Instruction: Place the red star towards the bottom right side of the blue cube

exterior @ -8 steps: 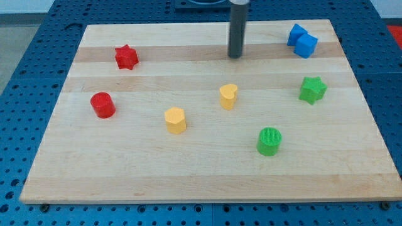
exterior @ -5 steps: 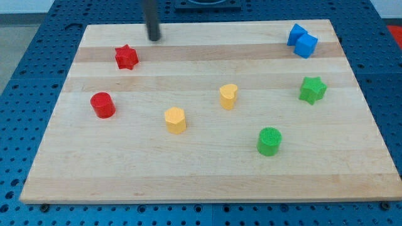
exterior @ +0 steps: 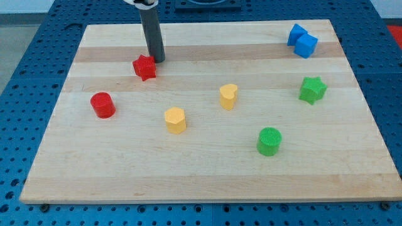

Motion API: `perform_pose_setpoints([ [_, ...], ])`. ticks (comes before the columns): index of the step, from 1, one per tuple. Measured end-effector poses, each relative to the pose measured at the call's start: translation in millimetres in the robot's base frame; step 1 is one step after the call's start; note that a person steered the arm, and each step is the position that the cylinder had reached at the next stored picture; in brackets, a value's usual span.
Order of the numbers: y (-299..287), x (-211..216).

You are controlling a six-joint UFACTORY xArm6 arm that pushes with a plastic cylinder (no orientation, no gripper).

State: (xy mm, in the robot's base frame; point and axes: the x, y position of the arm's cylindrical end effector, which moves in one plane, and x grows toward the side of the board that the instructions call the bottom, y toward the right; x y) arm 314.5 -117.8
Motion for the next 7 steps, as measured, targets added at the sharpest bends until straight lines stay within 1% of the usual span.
perform_pose_setpoints([
  [1, -14, -26],
  [2, -60, -58],
  [3, -128, -33],
  [4, -144, 19],
  [5, -75, 37],
  [6, 23, 38],
  [7, 74, 38],
])
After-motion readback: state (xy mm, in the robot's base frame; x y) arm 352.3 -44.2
